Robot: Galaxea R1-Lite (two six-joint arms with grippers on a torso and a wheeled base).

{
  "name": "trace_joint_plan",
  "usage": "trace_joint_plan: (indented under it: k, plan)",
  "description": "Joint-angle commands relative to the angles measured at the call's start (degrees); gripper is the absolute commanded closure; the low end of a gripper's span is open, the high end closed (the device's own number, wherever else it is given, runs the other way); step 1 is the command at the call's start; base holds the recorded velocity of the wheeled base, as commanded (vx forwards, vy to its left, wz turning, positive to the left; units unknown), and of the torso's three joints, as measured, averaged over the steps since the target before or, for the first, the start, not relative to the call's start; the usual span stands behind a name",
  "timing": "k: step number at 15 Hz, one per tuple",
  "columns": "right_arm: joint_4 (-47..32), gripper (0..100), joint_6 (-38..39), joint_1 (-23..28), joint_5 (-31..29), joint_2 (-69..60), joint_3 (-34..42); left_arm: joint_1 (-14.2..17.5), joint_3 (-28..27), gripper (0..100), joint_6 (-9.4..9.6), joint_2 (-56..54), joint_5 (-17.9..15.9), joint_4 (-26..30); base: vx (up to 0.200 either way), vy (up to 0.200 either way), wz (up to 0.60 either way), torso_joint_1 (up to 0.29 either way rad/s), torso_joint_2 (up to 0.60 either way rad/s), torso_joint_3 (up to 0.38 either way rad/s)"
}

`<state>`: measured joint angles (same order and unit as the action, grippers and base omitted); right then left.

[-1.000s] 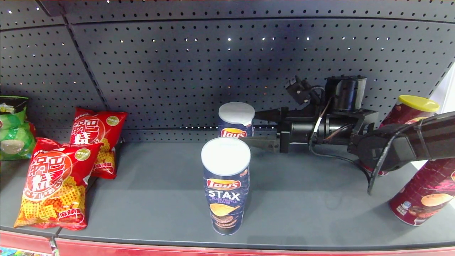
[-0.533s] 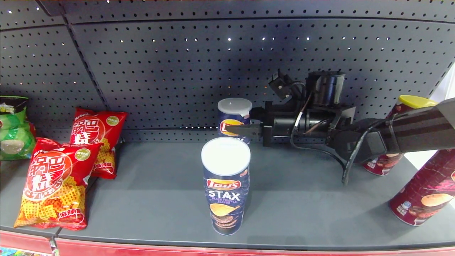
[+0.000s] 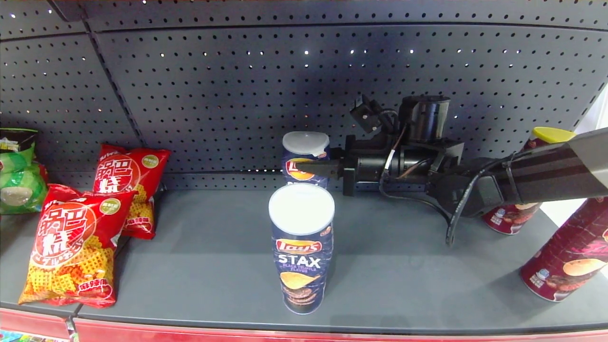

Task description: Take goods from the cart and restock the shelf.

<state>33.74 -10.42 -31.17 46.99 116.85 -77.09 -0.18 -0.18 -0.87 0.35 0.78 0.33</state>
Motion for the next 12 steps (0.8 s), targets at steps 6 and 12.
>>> trace_joint_plan:
  k: [6, 12]
  plan:
    - [0.4, 100, 0.1, -0.6, 0.0, 0.0, -0.2, 0.0, 0.0, 0, -0.01, 0.1, 0.1, 0.0, 0.0, 0.0, 0.0, 0.0, 0.0, 0.0]
    - [2.0, 100, 0.1, -0.6, 0.0, 1.2, 1.3, 0.0, 0.0, 0, -0.01, 0.1, 0.0, 0.0, 0.0, 0.0, 0.0, 0.0, 0.0, 0.0]
